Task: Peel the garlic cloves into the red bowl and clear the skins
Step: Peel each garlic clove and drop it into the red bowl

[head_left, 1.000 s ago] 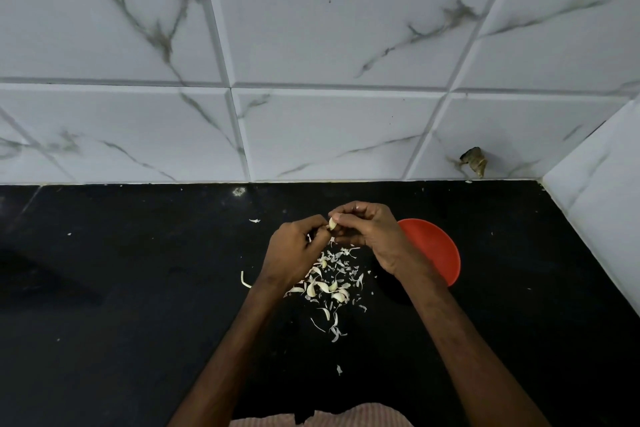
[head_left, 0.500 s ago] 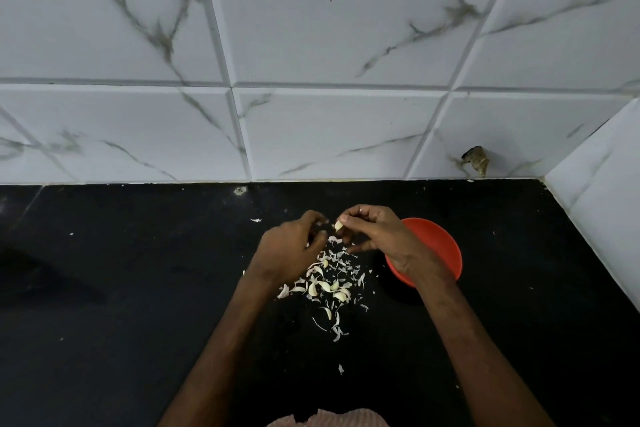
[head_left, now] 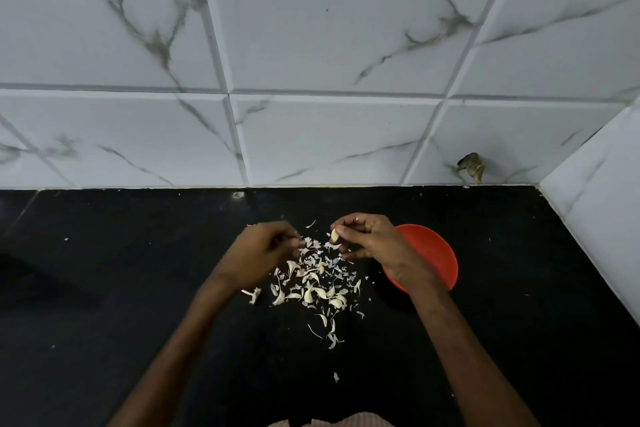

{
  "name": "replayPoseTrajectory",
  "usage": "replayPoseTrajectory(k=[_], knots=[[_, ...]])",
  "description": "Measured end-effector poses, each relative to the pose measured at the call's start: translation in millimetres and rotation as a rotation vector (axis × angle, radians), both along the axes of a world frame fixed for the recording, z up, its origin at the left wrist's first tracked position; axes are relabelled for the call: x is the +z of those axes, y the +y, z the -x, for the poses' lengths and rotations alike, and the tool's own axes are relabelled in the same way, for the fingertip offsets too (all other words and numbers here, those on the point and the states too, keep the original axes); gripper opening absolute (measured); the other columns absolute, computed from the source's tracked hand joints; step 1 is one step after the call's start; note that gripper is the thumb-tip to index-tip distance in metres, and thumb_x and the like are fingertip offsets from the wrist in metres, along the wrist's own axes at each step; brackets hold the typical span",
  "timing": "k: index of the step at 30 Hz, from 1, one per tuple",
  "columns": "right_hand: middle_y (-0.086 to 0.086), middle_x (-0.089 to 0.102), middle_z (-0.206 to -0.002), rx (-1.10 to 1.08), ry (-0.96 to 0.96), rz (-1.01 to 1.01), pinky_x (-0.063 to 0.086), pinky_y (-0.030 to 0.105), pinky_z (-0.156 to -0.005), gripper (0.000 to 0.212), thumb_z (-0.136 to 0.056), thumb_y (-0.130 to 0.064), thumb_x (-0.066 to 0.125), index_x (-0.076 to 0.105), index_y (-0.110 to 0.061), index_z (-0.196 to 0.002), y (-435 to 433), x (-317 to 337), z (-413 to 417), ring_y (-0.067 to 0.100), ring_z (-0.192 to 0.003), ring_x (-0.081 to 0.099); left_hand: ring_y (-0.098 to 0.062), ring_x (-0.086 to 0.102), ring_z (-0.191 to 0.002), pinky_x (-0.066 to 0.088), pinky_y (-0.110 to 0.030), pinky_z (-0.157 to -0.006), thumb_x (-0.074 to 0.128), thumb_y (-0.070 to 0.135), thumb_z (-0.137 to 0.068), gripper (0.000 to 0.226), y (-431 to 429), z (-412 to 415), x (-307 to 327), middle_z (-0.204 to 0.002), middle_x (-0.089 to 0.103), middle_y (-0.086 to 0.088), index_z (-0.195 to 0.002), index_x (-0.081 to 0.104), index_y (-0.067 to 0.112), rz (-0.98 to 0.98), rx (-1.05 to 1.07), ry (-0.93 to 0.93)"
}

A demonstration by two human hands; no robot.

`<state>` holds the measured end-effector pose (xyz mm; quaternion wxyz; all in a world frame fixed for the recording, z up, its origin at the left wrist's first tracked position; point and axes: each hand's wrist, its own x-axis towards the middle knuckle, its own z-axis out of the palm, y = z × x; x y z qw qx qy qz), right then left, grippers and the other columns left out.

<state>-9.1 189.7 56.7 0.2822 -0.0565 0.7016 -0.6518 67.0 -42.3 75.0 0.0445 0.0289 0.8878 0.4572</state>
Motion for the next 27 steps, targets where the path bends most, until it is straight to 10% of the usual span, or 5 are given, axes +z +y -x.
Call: replayPoseTrajectory(k=[5, 27], knots=[[0.007, 0.072, -0.089, -0.041, -0.003, -0.025, 0.061, 0.027, -0.068, 0.018, -0.094, -0.007, 0.068, 0.071, 0.001, -0.110, -1.1, 1.5, -2.8, 0.011, -0.071, 0.066, -0.003, 0.071, -0.082, 0.058, -0.021, -0.061, 0.076, 0.014, -0.088, 0.035, 39.8, 18.8, -36.6, -0.098, 0.073, 0.012, -0.116, 0.064, 0.031, -0.194, 0.040, 0.065], [0.018, 0.073, -0.092, -0.012, 0.104, -0.141, 0.063, 0.041, -0.078, 0.011, -0.093, -0.001, 0.067, 0.071, 0.002, -0.104, 0.6, -18.5, -1.5, 0.014, -0.073, 0.067, 0.000, 0.067, -0.077, 0.054, -0.027, -0.068, 0.076, 0.023, -0.089, 0.010, 63.0, 26.0, -59.3, -0.080, 0.070, 0.019, -0.088, 0.070, 0.032, -0.100, 0.276, 0.186]])
